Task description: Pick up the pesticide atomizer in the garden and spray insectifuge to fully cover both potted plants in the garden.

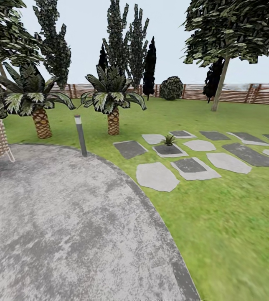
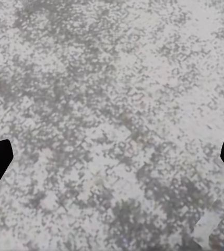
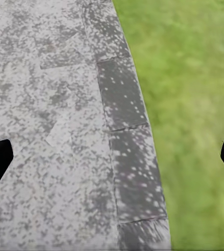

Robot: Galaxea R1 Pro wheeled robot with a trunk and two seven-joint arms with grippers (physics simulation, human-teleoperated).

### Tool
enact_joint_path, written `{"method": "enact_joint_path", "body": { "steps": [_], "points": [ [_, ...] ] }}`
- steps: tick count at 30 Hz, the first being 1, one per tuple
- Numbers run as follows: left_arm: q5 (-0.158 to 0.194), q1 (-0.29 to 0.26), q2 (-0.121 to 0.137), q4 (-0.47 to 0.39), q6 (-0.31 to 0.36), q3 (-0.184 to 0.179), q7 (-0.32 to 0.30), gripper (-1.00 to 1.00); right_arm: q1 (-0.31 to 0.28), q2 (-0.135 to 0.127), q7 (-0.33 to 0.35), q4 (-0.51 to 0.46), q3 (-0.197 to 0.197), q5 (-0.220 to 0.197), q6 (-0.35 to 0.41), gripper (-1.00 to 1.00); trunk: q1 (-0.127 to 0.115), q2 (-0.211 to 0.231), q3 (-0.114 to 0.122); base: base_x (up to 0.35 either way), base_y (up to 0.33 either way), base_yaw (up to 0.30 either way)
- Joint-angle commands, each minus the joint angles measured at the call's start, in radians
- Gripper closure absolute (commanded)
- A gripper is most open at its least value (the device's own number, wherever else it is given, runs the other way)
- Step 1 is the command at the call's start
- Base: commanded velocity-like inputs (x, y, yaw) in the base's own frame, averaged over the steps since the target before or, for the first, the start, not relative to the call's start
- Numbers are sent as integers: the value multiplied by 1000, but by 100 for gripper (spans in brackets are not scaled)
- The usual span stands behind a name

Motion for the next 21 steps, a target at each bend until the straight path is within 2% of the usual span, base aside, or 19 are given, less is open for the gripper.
{"method": "enact_joint_path", "body": {
  "steps": [1, 21],
  "points": [
    [1, 0, 0, 1, -3, 0, 1, -100, -1, 0, 0, 1, 0, 0, -3, -100, 4, -8, -5, 0, 0, -181],
    [-1, -2, 0, 1, -3, 0, 0, -100, -1, 1, 0, 1, 0, 0, -2, -100, 80, -148, -95, 0, 0, -173]
  ]
}}
